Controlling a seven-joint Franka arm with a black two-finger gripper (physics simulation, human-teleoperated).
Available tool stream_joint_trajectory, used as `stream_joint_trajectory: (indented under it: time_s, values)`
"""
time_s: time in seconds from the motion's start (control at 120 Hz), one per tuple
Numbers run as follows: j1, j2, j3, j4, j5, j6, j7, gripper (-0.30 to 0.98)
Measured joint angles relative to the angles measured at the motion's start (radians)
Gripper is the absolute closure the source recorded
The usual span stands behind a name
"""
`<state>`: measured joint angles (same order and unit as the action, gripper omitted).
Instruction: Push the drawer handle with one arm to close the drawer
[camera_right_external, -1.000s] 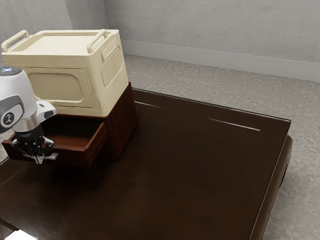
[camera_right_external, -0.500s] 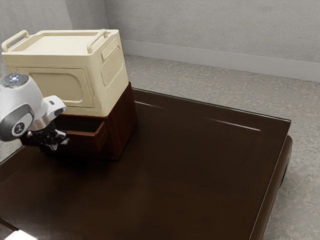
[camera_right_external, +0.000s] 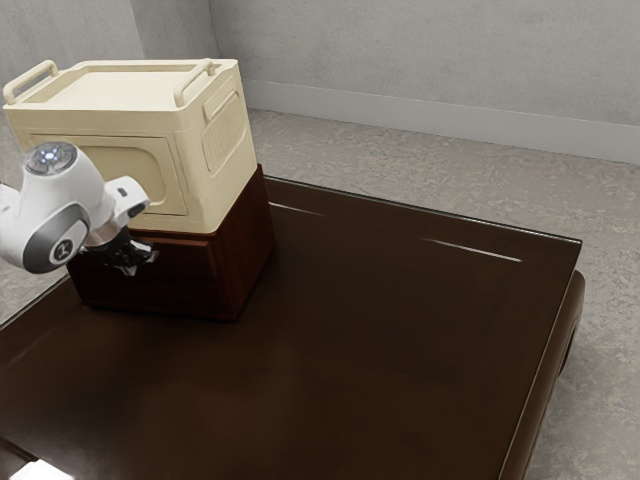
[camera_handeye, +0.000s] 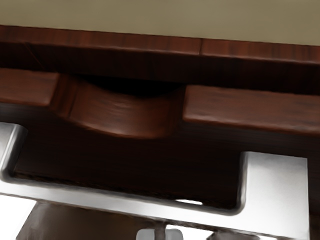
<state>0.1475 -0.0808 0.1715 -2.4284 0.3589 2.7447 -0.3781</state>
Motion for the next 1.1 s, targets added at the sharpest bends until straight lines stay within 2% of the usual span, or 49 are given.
stream_joint_trajectory:
  time_s: [0.35, 0.5, 0.65, 0.767, 0.867, 0.975, 1.1]
  values:
    - [-0.003, -0.013, 0.012, -0.020, 0.012, 0.043, -0.001, 0.76]
    - [-0.069, -0.185, 0.013, -0.100, 0.010, -0.054, -0.007, 0.76]
    - [-0.154, -0.339, 0.006, -0.113, -0.016, -0.240, -0.012, 0.74]
    - [-0.227, -0.404, -0.008, -0.061, -0.037, -0.418, -0.014, 0.48]
    - [-0.261, -0.419, -0.082, 0.054, -0.054, -0.586, -0.015, 0.30]
    - [-0.302, -0.415, -0.098, 0.186, -0.105, -0.748, -0.016, 0.18]
    - [-0.338, -0.398, -0.101, 0.297, -0.156, -0.898, -0.017, 0.10]
